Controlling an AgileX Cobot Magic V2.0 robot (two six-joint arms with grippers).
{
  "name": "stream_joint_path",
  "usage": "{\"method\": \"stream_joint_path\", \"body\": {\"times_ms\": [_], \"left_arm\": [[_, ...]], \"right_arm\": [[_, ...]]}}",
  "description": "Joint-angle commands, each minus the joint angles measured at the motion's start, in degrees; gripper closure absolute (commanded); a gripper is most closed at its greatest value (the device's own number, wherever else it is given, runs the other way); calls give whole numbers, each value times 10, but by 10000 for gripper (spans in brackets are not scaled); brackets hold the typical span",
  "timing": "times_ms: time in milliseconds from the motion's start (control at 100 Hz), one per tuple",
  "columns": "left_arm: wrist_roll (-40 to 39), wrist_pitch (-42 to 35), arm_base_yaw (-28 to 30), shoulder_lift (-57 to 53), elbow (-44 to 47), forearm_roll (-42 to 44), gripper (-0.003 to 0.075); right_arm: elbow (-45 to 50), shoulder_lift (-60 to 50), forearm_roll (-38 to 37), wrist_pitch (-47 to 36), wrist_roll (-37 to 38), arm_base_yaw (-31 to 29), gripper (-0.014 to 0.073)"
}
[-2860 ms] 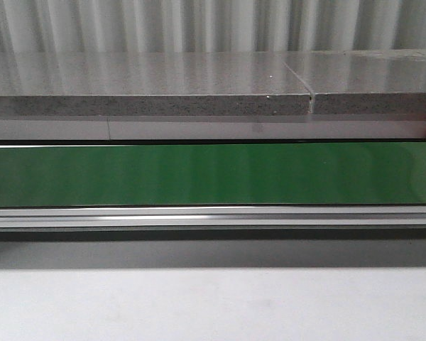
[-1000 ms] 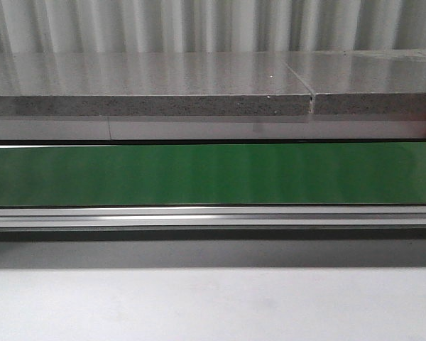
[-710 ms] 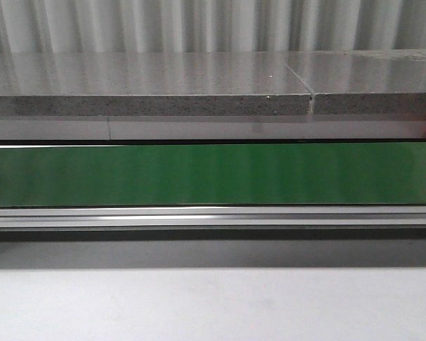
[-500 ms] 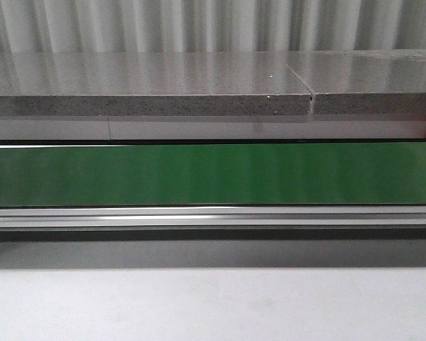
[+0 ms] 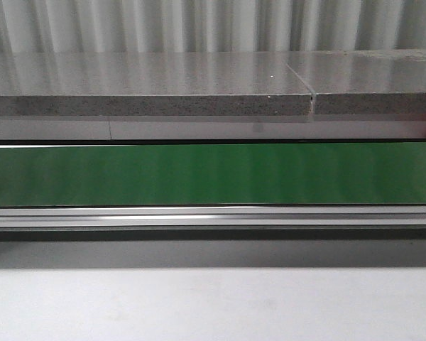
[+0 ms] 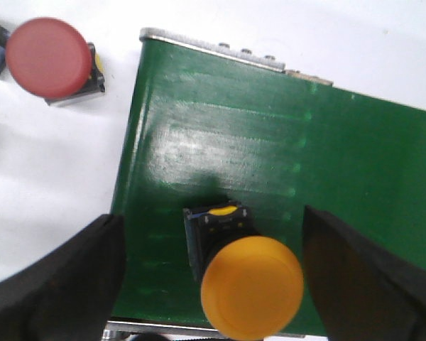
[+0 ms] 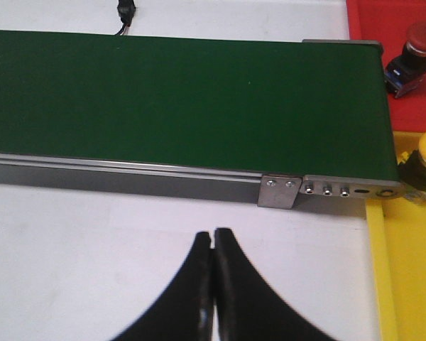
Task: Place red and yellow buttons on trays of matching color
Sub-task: 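Set the yellow button on the green belt and open the left gripper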
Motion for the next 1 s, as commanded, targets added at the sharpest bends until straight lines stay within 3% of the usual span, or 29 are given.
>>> {"method": "stream_joint_path", "body": {"times_ms": [0,420,720,990], "left_arm": [[16,-26,-4,-46,-15,-34,209],[19,-43,16,-184,18,-33,209],[14,-31,119,-278,133,-26,209],[-3,33,216,-278,191,-24,209]], "right_arm": [[-13,0,-1,-34,-4,-1,715],[-13,0,-1,-34,-4,-1,715],[-13,0,-1,-34,-4,-1,715],[-13,0,-1,-34,-4,-1,715]]}}
